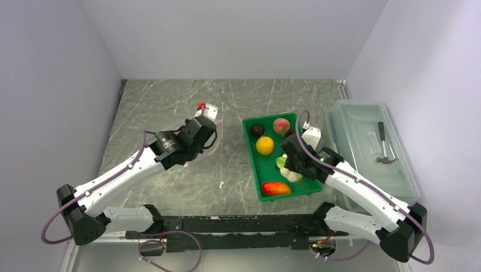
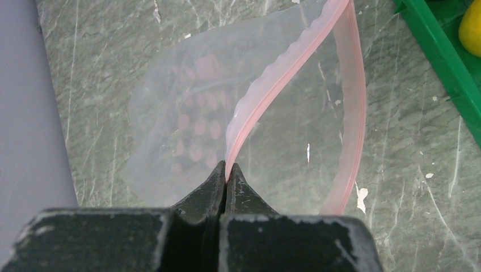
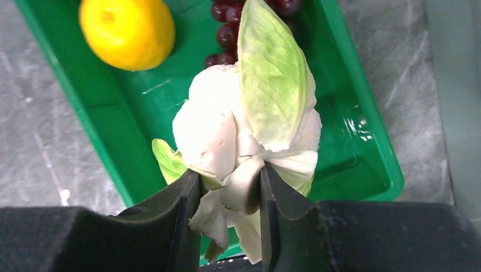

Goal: Place the food in the zip-top bag and seal the zipper
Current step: Pick up the fake vegetable from the bin.

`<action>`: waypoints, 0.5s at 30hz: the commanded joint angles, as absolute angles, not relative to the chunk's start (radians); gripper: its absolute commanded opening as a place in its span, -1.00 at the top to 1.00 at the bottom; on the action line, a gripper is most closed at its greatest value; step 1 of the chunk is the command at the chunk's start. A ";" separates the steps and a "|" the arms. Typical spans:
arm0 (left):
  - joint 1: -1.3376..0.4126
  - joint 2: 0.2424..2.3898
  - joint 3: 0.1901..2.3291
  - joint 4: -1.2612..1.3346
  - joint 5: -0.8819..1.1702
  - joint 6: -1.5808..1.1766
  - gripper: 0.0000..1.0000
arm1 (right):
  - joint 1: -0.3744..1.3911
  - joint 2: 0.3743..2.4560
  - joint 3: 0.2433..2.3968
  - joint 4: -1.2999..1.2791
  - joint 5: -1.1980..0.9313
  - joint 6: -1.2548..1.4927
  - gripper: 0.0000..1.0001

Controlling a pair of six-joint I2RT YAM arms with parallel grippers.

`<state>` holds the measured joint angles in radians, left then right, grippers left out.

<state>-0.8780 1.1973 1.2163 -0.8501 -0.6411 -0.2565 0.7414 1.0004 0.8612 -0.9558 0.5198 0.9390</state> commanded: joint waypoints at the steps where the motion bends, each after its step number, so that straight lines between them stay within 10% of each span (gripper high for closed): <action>1: -0.873 1.177 1.215 -0.823 -0.648 -0.250 1.00 | 0.752 0.960 0.950 -0.905 0.469 0.900 1.00; 15: -0.873 1.171 1.214 -0.820 -0.647 -0.250 1.00 | 0.855 0.962 1.062 -0.612 0.367 0.876 1.00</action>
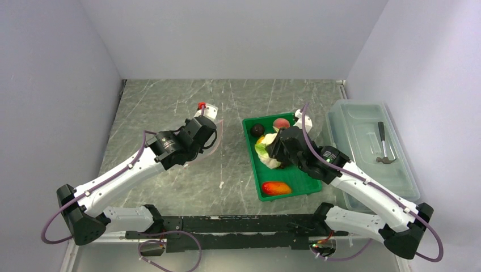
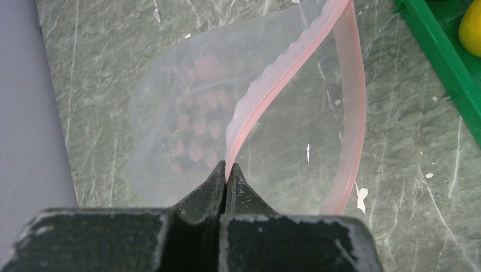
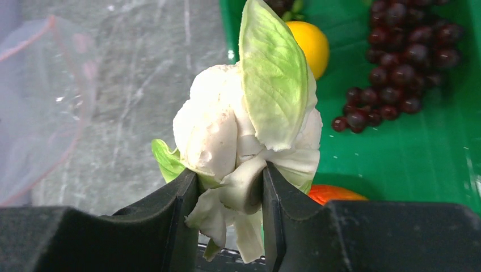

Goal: Place the food in the zip-top bag and seal the zipper
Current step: Pick up the fake vegetable from the bin, then place the fake vegetable in the zipper food storage bag.

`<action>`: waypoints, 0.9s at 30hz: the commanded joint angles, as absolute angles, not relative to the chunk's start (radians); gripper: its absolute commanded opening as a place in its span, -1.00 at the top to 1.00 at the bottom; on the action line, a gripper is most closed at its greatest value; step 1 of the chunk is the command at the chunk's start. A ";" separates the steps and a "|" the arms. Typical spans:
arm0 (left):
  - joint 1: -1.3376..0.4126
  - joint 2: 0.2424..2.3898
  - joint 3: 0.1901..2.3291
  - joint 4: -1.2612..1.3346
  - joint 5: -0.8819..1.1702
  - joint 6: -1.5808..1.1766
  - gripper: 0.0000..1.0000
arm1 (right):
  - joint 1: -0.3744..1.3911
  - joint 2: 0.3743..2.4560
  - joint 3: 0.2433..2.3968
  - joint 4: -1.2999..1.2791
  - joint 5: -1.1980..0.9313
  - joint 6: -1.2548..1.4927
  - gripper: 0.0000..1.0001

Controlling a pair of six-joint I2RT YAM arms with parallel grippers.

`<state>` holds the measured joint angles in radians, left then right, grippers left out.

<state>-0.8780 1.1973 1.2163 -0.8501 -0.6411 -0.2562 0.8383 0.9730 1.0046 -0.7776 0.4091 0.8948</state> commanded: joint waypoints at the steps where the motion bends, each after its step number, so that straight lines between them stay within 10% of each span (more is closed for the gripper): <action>1: -0.874 1.170 1.212 -0.819 -0.645 -0.250 1.00 | 0.861 0.963 1.062 -0.575 0.359 0.878 1.00; 27: -0.870 1.160 1.212 -0.814 -0.626 -0.250 1.00 | 0.947 1.026 0.909 0.167 0.244 1.014 1.00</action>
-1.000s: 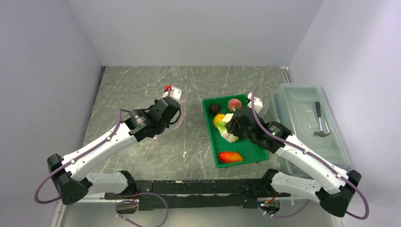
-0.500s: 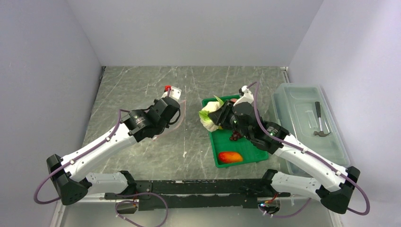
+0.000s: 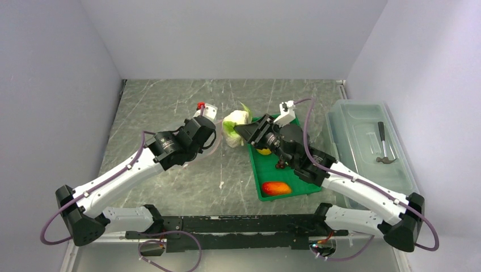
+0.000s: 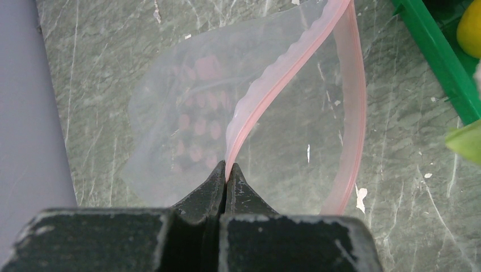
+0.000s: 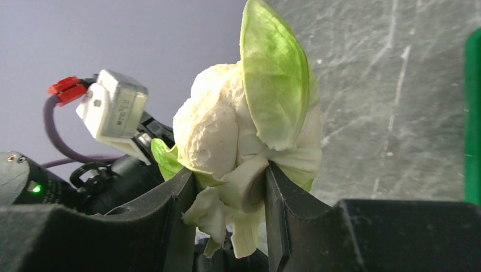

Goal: Place the food in the zip-top bag and seal the zipper
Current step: Place the fake vegetable in the zipper food storage bag.

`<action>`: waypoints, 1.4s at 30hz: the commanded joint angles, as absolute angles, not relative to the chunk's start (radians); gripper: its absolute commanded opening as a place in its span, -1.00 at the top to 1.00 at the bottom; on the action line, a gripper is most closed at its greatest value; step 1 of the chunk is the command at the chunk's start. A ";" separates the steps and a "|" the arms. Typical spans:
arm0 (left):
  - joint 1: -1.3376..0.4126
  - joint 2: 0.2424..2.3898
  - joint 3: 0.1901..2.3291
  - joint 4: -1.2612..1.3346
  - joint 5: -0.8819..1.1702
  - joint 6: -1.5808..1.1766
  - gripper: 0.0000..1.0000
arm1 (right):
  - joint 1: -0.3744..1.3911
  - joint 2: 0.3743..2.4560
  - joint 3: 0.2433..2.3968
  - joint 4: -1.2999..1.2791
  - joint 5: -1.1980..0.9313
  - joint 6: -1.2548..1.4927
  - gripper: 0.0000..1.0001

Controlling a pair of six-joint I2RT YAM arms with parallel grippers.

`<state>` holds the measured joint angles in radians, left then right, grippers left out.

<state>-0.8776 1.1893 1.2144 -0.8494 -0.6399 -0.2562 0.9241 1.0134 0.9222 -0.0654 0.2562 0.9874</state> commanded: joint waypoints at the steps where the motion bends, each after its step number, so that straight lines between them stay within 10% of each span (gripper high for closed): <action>1: -0.869 1.160 1.213 -0.814 -0.624 -0.250 1.00 | 0.955 1.031 0.898 0.202 0.252 1.015 1.00; 42: -0.809 1.127 1.204 -0.791 -0.558 -0.281 1.00 | 1.114 1.357 0.657 0.974 0.438 1.148 1.00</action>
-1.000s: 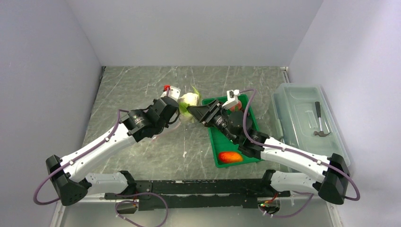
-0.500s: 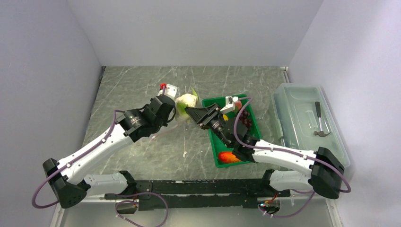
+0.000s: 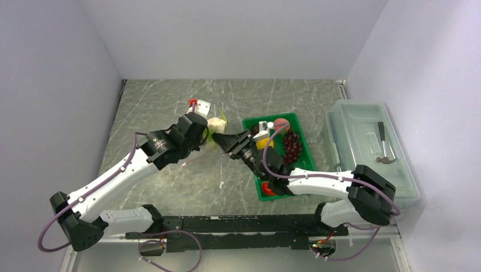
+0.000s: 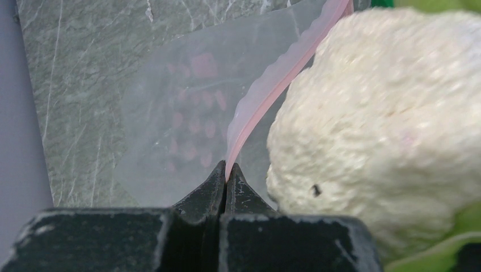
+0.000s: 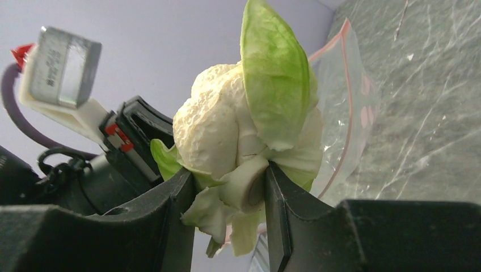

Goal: Place the food in the zip-top bag and seal the zipper
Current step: Place the fake vegetable in the zipper food storage bag.

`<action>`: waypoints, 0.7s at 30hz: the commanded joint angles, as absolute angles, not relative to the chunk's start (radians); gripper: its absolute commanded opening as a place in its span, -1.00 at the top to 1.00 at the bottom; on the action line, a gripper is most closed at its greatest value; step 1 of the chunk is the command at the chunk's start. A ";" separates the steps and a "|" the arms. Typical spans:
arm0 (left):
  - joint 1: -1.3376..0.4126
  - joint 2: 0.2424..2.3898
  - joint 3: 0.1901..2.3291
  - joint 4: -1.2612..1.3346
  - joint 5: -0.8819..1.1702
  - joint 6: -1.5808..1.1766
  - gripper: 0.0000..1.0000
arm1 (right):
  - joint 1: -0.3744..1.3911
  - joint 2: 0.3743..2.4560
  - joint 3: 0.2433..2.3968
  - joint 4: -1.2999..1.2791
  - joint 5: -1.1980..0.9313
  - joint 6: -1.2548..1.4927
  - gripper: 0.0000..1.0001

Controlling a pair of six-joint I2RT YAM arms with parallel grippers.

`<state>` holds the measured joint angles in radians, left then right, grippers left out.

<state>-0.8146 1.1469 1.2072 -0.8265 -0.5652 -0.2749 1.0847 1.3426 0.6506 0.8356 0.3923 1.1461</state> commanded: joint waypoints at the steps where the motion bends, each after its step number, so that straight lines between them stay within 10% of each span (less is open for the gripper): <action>1: -0.808 1.128 1.205 -0.792 -0.559 -0.281 1.00 | 1.122 1.364 0.659 0.972 0.446 1.143 1.00; 21: -0.804 1.118 1.200 -0.784 -0.560 -0.281 1.00 | 1.167 1.461 0.688 0.826 0.510 1.178 1.00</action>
<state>-0.8066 1.1469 1.2003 -0.8265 -0.5644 -0.2752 1.1622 1.4551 0.6495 0.8249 0.4881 1.1576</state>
